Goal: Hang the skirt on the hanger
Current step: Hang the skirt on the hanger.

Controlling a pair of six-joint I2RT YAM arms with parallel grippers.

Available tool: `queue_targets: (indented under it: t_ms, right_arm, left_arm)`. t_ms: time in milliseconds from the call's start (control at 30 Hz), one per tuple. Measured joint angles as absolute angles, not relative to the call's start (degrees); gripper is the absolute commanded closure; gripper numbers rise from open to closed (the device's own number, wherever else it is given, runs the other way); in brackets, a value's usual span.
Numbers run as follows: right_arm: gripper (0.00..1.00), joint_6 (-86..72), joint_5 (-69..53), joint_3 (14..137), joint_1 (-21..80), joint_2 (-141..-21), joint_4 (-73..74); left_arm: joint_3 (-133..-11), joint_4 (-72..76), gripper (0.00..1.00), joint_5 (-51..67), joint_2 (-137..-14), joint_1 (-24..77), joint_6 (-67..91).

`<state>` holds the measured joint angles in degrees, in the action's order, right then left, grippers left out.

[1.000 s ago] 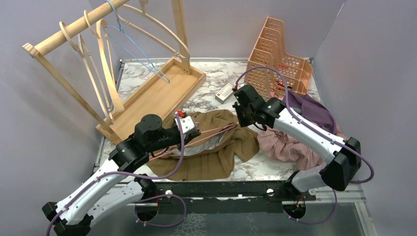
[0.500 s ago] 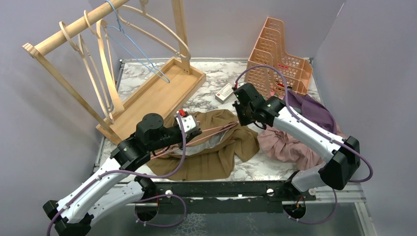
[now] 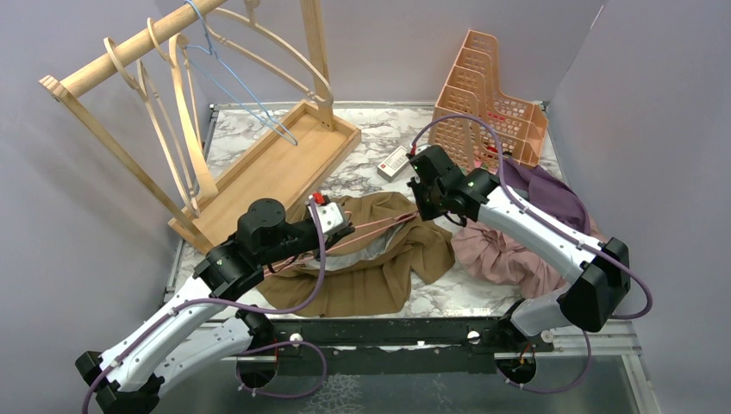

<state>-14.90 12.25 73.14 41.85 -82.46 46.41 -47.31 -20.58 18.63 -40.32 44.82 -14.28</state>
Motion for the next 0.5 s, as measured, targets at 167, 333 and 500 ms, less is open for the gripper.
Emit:
queue_targets:
  t_ms: [167,333,500]
  right_arm:
    - [0.99,-14.92,11.2,73.52,41.76,-82.46,46.54]
    - [0.99,-14.92,9.5,74.63,41.58,-82.46,46.63]
    - [0.99,-14.92,6.94,74.96,41.5,-82.46,47.05]
  left_arm:
    - [-46.74,-20.21,1.0,18.63,-40.42,44.82,-14.5]
    - [-46.17,-20.21,1.0,18.63,-40.4,44.82,-14.68]
    - [-46.13,-20.21,1.0,18.59,-40.34,44.82,-14.87]
